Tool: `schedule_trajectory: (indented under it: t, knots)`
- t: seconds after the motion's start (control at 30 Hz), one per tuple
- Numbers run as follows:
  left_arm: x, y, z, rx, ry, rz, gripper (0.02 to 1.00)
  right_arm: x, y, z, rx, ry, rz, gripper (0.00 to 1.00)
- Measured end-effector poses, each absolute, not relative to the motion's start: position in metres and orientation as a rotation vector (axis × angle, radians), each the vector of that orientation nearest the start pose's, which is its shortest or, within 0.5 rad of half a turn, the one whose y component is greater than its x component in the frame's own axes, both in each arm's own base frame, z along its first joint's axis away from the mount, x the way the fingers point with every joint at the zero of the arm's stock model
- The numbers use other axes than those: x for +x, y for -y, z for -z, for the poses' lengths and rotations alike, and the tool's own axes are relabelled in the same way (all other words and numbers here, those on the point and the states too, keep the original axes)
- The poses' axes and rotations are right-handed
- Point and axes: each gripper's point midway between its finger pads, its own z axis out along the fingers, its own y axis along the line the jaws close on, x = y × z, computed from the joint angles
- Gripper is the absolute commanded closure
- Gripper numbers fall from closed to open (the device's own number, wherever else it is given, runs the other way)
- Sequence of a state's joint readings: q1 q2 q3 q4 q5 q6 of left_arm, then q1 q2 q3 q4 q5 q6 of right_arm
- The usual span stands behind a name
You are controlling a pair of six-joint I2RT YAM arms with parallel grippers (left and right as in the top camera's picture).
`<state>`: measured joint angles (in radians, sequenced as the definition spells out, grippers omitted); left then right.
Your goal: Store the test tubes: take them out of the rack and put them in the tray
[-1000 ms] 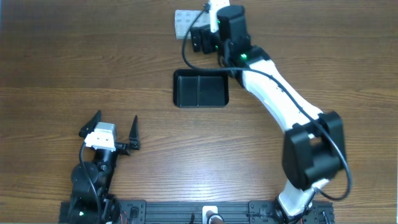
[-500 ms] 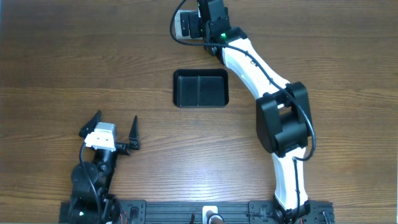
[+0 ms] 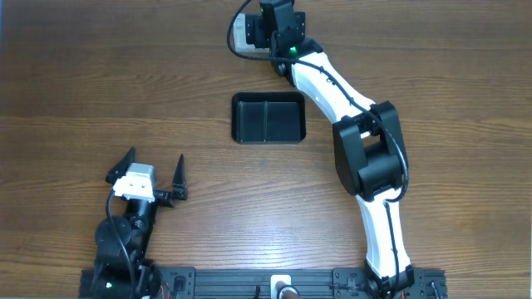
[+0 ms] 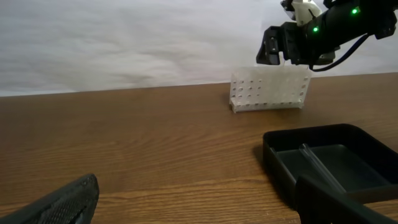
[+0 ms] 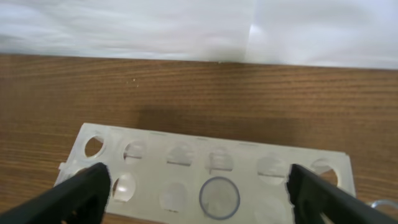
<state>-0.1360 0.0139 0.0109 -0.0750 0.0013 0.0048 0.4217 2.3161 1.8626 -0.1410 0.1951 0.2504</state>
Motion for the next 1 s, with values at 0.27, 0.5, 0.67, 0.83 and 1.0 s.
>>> schedule_trajectory:
  t: [0.27, 0.5, 0.67, 0.83, 1.0]
  knots:
    - [0.244, 0.0336, -0.1573, 0.117, -1.646, 0.101, 0.018, 0.6044, -0.2296, -0.1184, -0.05, -2.153, -0.148, 0.345]
    - [0.244, 0.0336, -0.1573, 0.117, -1.646, 0.101, 0.02, 0.6043, -0.2263, -0.1176, -0.054, -2.154, -0.117, 0.428]
    - [0.244, 0.0336, -0.1573, 0.117, -1.646, 0.101, 0.02, 0.6044, -0.2262, -0.1177, -0.071, -2.153, -0.106, 0.518]
    - [0.244, 0.0336, -0.1573, 0.117, -1.646, 0.101, 0.018, 0.6051, -0.2268, -0.119, -0.075, -2.145, -0.104, 0.588]
    - [0.244, 0.0336, -0.1573, 0.117, -1.646, 0.101, 0.018, 0.6051, -0.2267, -0.116, -0.081, -2.149, -0.095, 0.691]
